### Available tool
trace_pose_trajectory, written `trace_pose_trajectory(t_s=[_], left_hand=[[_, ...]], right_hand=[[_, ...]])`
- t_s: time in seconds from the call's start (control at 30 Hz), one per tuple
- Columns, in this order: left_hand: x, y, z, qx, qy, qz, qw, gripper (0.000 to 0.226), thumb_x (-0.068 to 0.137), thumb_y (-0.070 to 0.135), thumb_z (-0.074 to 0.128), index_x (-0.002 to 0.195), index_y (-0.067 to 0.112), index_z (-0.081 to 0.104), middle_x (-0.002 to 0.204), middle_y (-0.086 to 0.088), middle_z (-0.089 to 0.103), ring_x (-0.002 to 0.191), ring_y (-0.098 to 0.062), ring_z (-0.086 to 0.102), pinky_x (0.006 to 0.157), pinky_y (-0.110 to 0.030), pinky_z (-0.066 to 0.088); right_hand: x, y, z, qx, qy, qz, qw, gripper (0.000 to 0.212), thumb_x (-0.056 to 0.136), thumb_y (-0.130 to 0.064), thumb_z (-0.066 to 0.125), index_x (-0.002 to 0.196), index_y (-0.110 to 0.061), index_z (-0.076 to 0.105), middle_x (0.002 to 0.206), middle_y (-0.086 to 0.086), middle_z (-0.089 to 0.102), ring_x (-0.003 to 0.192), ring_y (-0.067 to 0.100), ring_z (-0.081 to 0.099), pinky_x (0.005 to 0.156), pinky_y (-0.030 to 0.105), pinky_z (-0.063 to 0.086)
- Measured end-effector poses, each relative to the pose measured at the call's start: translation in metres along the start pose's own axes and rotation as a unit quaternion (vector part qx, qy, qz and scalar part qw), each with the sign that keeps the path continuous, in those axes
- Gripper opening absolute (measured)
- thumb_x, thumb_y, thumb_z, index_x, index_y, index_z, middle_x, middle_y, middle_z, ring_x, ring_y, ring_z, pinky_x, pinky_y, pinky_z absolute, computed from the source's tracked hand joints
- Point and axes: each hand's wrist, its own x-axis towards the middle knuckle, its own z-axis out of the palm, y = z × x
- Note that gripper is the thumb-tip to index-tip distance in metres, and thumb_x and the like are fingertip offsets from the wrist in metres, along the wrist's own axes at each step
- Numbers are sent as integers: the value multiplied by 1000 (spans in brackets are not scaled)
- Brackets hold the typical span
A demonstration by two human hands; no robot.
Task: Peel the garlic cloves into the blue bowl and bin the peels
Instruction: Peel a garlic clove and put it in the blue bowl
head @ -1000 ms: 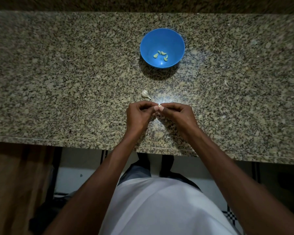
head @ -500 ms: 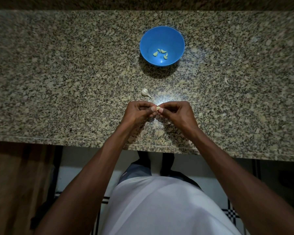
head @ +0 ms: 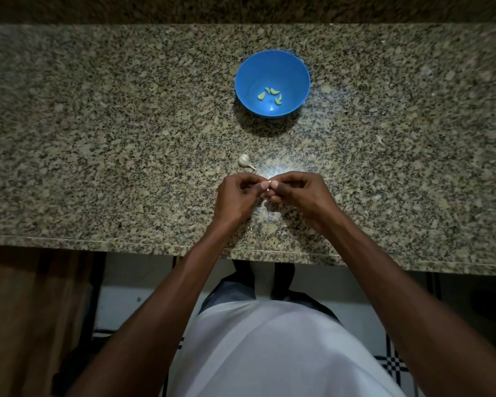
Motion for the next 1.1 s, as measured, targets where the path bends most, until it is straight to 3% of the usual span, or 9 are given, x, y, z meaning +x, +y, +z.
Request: trace_pose_trajectory(t_s=[0.13, 0.23, 0.43, 0.6, 0.7, 0.8, 0.9, 1.0, 1.1], left_hand=[[3, 1, -2, 30, -12, -22, 999, 17, 94, 24, 75, 102, 11, 79, 89, -2, 79, 82, -14, 75, 82, -35, 63], [3, 3, -5, 67, -13, -41, 997, 22, 91, 30, 78, 98, 10, 80, 84, -1, 79, 79, -13, 76, 78, -35, 63], [5, 12, -7, 58, 15, -68, 996, 17, 87, 25, 82, 93, 10, 81, 77, -2, 79, 71, -14, 77, 76, -43, 65], [0, 15, 5, 115, 88, -26, 989, 17, 86, 22, 83, 100, 11, 81, 89, -1, 79, 73, -8, 73, 59, -21, 59], [-7, 11, 8, 195, 93, 63, 974, 8, 93, 11, 75, 98, 8, 80, 86, -6, 78, 70, -13, 70, 62, -28, 60], [-9, 6, 4, 293, 52, 148, 943, 12, 95, 0, 67, 91, 3, 78, 82, -10, 73, 70, -20, 66, 67, -41, 59], [-7, 3, -2, 311, 16, 198, 929, 10, 96, -2, 64, 96, 1, 74, 89, -11, 71, 77, -21, 64, 71, -40, 57], [-1, 1, -11, 283, -29, 218, 934, 12, 95, -1, 66, 96, 4, 77, 85, -7, 73, 70, -13, 63, 68, -30, 57], [5, 2, -19, 268, -79, 221, 935, 13, 95, -1, 66, 96, 5, 78, 79, -4, 73, 63, -1, 61, 59, -12, 51]], right_hand=[[3, -2, 4, -115, 23, -34, 992, 12, 94, -7, 75, 102, 3, 76, 86, 17, 78, 75, 21, 76, 71, 28, 63], [3, -3, 9, -299, 48, -124, 945, 9, 96, -13, 75, 99, -6, 80, 81, 2, 78, 68, 8, 75, 64, 22, 61], [2, -7, 17, -396, 47, -208, 893, 13, 98, -6, 67, 96, -6, 80, 78, 5, 77, 65, 16, 72, 62, 42, 62], [5, -5, 20, -351, 76, -169, 918, 11, 97, -9, 70, 95, -5, 80, 78, 5, 78, 67, 18, 75, 63, 42, 65], [4, 0, 22, -280, 83, -97, 952, 5, 94, -8, 76, 93, -5, 79, 74, 3, 78, 64, 12, 76, 61, 32, 65], [4, -1, 20, -217, 70, -17, 974, 7, 93, -9, 78, 92, -3, 77, 73, 6, 78, 67, 17, 78, 68, 34, 66], [5, -6, 14, -176, 39, 36, 983, 8, 93, -7, 77, 93, 1, 77, 78, 13, 79, 75, 27, 79, 76, 45, 67], [4, -11, 6, -171, 1, 56, 984, 10, 93, -5, 76, 95, 5, 76, 82, 19, 78, 77, 32, 77, 80, 51, 66], [5, -14, 0, -199, -33, 52, 978, 13, 93, -9, 77, 96, 4, 77, 83, 17, 79, 77, 28, 77, 81, 45, 66]])
